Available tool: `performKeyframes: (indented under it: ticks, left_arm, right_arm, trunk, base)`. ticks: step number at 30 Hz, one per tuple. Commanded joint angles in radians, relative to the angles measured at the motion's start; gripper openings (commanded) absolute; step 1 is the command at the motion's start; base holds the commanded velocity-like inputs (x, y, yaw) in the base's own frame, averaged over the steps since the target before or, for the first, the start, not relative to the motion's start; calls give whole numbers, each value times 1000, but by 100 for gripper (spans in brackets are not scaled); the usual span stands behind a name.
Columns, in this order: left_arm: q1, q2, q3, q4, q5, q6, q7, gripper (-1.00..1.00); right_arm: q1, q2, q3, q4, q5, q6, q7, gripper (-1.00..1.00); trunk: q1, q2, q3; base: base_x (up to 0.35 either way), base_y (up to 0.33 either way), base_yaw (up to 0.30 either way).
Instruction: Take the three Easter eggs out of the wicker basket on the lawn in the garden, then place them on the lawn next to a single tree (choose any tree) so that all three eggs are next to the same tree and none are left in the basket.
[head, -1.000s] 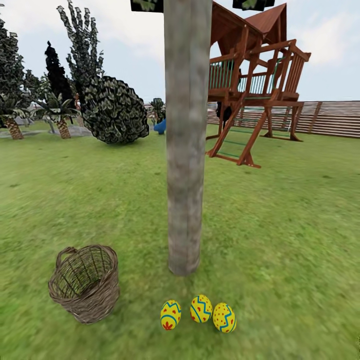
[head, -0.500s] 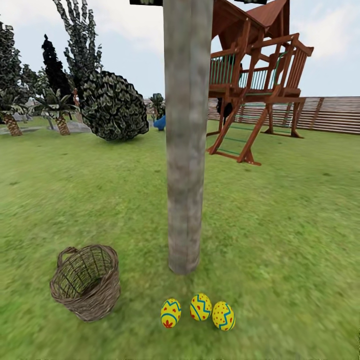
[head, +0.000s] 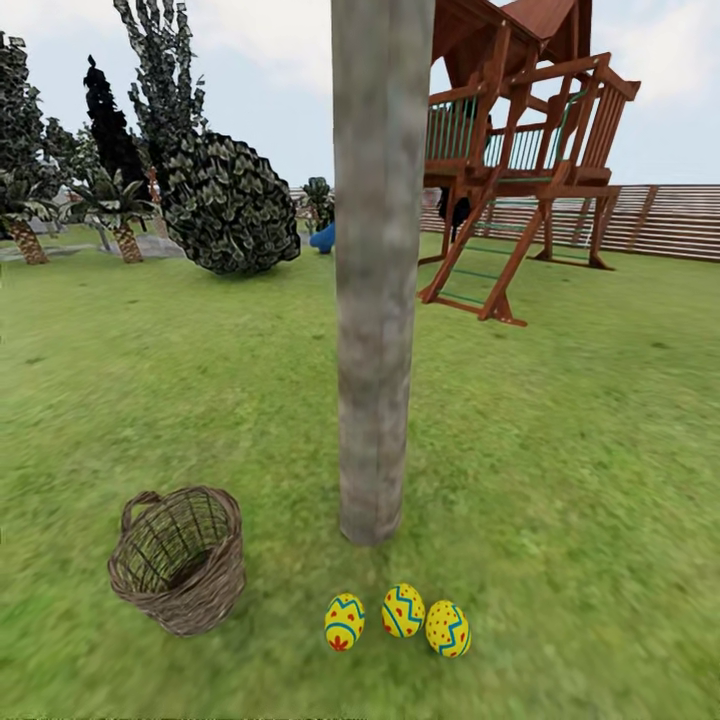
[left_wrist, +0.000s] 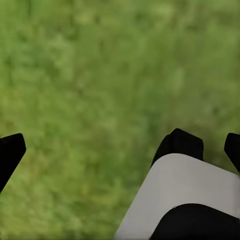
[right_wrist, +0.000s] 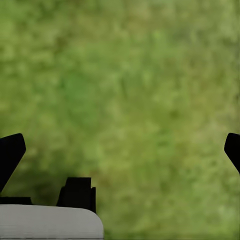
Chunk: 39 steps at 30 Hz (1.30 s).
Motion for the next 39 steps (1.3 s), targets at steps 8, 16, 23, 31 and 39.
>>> performKeyframes:
  ticks: [8, 16, 23, 31, 39]
  left_arm:
    - [0, 0, -8, -3, 7, 6, 6, 100]
    - [0, 0, -8, -3, 7, 6, 6, 100]
    - [0, 1, -8, -3, 7, 6, 6, 100]
    - [0, 0, -8, -3, 7, 6, 6, 100]
    - [0, 1, -8, -3, 7, 6, 6, 100]
  right_arm:
    - [-1, 0, 4, 1, 6, -1, -2, 100]
    - [-1, 0, 3, 1, 2, 1, -3, 100]
    - [-1, 7, 3, 2, 4, 2, -2, 100]
    - [0, 9, 3, 2, 6, 2, -2, 100]
    - [-1, 9, 3, 3, 6, 2, -2, 100]
  trunk:
    - [-31, 56, 11]
    - [-62, 112, 23]
    - [-88, 161, 33]
    - [-119, 217, 45]
    - [-150, 273, 57]
  base:
    - [0, 0, 61]
    - [0, 0, 36]
    - [0, 0, 1]
    - [0, 0, 0]
    - [0, 0, 0]
